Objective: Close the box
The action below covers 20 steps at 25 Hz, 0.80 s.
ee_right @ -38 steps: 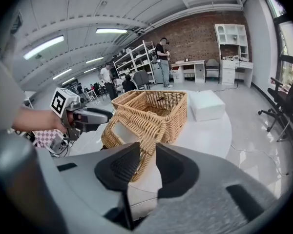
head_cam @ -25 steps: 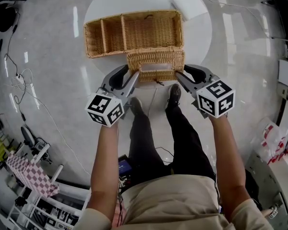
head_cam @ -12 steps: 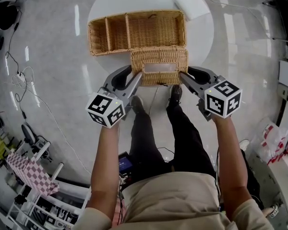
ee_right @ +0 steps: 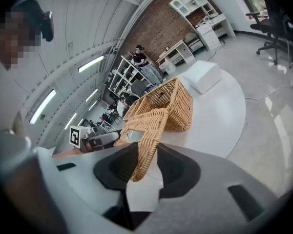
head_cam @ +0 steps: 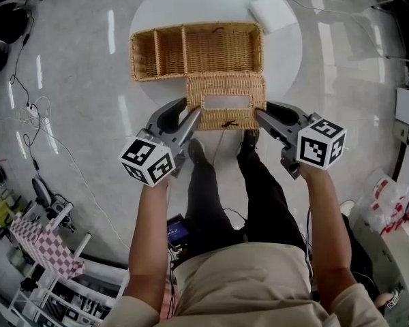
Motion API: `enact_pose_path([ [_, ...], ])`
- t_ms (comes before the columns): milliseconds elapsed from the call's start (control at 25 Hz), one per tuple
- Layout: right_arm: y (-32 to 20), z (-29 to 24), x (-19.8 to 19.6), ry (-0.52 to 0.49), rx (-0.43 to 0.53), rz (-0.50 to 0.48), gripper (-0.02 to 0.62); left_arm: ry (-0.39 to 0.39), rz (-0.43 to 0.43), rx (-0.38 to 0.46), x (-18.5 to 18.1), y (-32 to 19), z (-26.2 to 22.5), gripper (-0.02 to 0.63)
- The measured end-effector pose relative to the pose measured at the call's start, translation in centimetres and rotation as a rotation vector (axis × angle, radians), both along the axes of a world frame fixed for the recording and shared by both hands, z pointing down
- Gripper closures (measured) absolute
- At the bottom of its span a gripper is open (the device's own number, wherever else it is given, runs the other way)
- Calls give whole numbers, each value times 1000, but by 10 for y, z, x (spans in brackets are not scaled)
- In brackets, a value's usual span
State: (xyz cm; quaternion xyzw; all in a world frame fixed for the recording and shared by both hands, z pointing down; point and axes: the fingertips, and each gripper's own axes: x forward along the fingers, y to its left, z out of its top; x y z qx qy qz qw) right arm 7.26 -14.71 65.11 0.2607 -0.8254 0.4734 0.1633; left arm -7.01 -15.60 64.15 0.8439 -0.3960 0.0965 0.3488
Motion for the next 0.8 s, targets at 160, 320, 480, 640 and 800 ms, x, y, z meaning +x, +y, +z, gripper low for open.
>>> enact_pose_path([
  [160,-2,-10,0,-58,-31,36,479,43,-19,-17,0,-1,-10,471],
  [320,-3,-18,-1,-91,-50,59,479,76,-37,-25,-2,0,-16,466],
  [480,-4,-22,0,-106,-60,73,479,77,-37,-26,-3,2,-24,466],
  [640,-5,-29,1,-114,-76,85,474,98,-41,-29,-3,5,-33,465],
  [800,-2,-36,-2,-150,-100,99,464,163,-76,-39,-7,7,-43,457],
])
